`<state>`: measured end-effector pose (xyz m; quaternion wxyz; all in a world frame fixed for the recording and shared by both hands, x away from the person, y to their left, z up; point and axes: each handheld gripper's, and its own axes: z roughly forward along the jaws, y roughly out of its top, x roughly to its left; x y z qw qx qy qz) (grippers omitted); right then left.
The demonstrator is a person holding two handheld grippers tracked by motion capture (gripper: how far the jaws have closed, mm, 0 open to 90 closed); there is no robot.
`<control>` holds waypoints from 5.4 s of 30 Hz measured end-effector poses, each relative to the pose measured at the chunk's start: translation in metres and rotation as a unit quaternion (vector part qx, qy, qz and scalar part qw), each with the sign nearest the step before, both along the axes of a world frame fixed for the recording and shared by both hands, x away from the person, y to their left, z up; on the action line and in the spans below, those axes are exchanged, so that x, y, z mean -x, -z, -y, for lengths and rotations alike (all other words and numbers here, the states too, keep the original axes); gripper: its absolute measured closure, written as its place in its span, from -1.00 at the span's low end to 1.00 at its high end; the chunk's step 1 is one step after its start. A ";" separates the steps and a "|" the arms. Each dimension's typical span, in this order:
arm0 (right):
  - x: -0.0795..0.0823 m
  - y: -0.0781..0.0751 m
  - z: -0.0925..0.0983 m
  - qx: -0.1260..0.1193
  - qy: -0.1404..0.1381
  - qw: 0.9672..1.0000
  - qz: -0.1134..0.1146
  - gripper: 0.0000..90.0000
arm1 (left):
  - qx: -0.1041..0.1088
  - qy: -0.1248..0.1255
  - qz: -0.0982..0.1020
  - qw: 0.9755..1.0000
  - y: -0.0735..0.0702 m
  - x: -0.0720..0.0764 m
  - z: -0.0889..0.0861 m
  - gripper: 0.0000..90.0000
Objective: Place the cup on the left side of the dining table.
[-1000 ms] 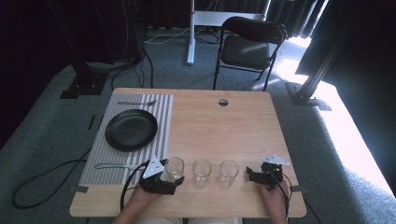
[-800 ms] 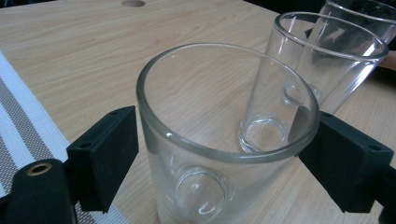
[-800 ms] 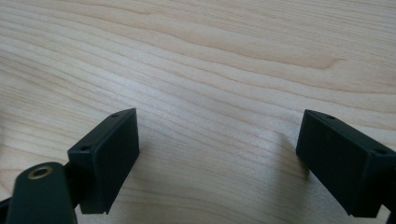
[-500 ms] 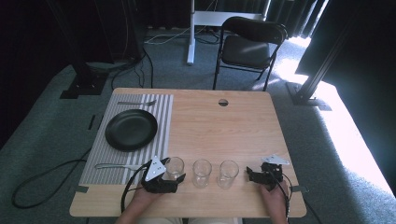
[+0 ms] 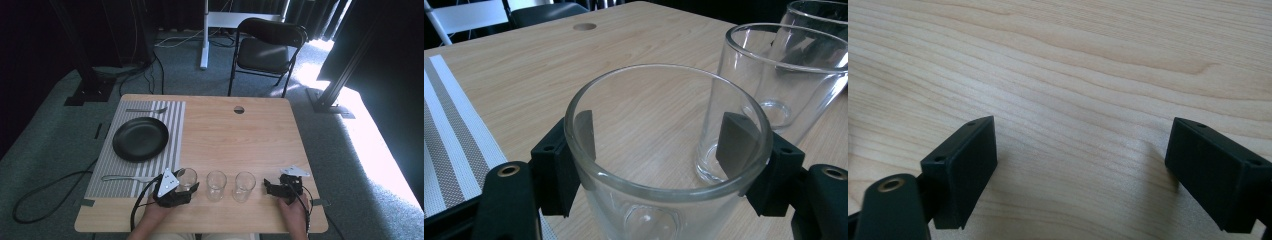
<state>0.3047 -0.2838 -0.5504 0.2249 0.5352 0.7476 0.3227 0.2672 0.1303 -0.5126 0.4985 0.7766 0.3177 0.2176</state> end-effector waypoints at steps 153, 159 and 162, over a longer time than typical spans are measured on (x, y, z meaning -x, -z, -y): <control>0.000 0.000 0.000 0.001 -0.001 1.000 0.001 -0.72 | -0.063 -0.200 -0.082 0.974 0.000 -0.048 -0.094 -1.00; 0.000 0.000 0.000 0.001 -0.001 1.000 0.000 -0.72 | -0.064 -0.222 -0.087 0.969 0.006 -0.038 -0.104 -1.00; 0.000 0.000 0.000 0.001 -0.001 1.000 0.000 -0.72 | -0.063 -0.227 -0.093 0.967 0.007 -0.035 -0.109 -1.00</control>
